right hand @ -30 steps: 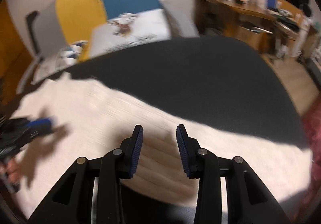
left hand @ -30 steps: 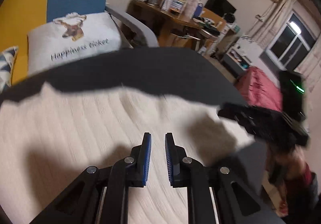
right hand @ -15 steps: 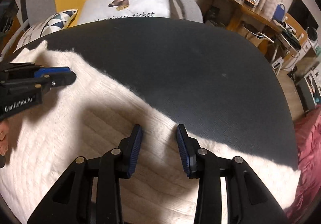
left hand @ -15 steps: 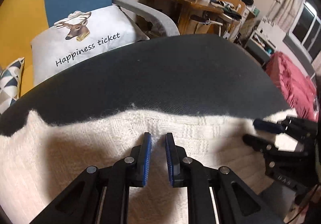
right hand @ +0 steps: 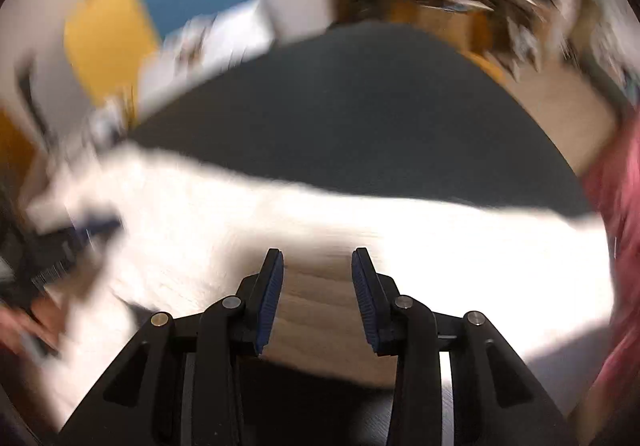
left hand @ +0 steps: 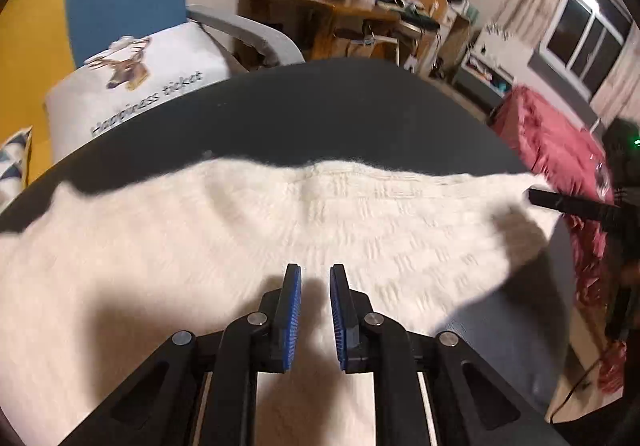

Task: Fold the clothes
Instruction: 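Grasp the sleeve cuff with the right tool and lift it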

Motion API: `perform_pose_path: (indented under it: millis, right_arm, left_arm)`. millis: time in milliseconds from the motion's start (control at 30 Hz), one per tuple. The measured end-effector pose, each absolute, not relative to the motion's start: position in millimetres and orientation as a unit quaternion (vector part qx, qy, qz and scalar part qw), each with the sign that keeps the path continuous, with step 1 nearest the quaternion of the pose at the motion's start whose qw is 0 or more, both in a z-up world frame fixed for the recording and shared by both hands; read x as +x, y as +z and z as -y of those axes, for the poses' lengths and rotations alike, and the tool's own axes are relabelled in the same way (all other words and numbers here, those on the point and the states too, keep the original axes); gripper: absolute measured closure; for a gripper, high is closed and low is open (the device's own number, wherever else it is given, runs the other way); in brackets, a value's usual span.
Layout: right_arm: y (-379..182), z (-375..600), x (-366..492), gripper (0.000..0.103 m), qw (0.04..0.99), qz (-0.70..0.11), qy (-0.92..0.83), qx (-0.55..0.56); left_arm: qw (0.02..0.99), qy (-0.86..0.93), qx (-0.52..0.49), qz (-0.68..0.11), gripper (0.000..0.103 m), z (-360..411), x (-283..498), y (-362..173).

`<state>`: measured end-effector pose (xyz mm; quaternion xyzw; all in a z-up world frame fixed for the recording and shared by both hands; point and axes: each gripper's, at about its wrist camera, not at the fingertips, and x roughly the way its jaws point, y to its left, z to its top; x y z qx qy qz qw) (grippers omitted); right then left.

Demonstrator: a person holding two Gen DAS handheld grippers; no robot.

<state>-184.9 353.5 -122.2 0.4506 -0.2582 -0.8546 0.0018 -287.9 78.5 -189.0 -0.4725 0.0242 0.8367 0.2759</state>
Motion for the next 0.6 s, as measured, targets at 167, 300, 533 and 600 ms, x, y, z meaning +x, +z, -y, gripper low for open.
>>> perform_pose_path:
  millis: [167, 300, 533, 600]
  right_arm:
    - [-139.7, -453.0, -95.4, 0.061, -0.062, 0.453, -0.808, 0.371]
    - [-168.1, -482.4, -66.3, 0.061, -0.115, 0.509, -0.775, 0.356]
    - [-167.0, -486.2, -91.1, 0.061, -0.149, 0.501, -0.783, 0.338]
    - [-167.7, -484.2, -95.7, 0.061, -0.152, 0.496, -0.788, 0.332]
  left_arm:
    - [0.274, 0.838, -0.471, -0.023, 0.088, -53.8, -250.8, -189.3]
    - [0.269, 0.831, -0.487, -0.019, 0.088, -50.0, -229.6, -198.6]
    - [0.27, 0.826, -0.494, -0.01, 0.088, -43.0, -214.4, -202.9]
    - [0.27, 0.826, -0.495, -0.007, 0.088, -40.6, -211.1, -203.5]
